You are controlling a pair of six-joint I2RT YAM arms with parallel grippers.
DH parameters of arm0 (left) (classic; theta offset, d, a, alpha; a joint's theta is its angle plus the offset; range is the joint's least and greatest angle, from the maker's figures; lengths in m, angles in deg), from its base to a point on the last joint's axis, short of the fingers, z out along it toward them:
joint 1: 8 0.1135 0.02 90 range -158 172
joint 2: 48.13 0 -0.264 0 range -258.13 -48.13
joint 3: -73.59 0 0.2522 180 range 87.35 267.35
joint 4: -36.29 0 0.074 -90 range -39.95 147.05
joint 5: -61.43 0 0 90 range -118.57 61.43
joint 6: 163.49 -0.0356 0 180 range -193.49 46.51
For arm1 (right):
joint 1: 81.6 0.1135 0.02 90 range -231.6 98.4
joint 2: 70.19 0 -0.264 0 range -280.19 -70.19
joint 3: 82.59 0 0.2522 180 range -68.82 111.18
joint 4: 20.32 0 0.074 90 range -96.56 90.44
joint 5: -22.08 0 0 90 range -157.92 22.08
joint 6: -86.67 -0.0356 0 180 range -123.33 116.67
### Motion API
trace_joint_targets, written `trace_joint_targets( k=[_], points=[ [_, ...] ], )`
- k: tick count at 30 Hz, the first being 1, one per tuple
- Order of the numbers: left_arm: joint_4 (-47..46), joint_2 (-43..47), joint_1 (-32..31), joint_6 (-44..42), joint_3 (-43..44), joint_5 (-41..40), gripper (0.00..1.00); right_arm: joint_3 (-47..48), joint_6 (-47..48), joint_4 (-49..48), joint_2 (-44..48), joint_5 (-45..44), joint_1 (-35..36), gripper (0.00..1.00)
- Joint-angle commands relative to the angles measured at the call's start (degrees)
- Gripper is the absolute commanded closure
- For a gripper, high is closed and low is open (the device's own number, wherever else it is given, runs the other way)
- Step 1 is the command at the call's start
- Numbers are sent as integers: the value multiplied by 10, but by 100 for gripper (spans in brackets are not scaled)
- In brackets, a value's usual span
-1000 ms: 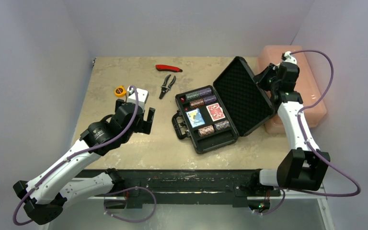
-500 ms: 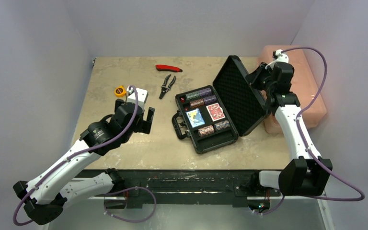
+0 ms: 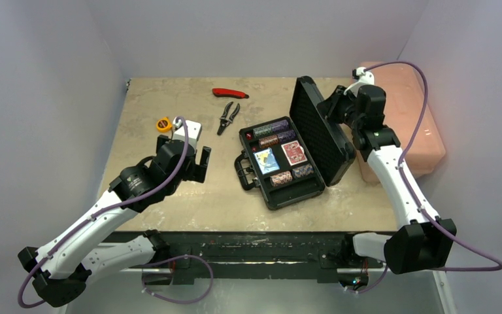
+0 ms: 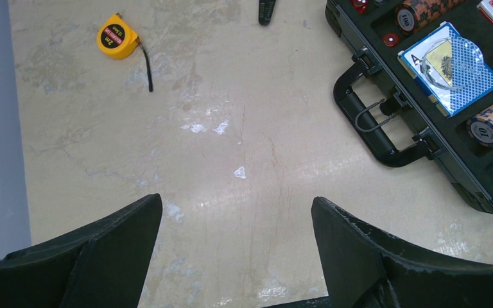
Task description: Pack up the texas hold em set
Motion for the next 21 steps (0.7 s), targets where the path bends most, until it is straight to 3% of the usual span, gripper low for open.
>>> trace_joint_targets(
  k=[1, 8, 21],
  points=[
    [-15, 8, 6, -10, -2, -14, 14, -2, -3, 35, -9, 18, 13, 76],
    [-14, 7, 8, -10, -2, -14, 14, -4, -4, 34, -13, 30, 35, 72],
    [-12, 4, 13, -10, -2, -16, 14, 30, 16, 28, -22, 140, 83, 48]
  ],
)
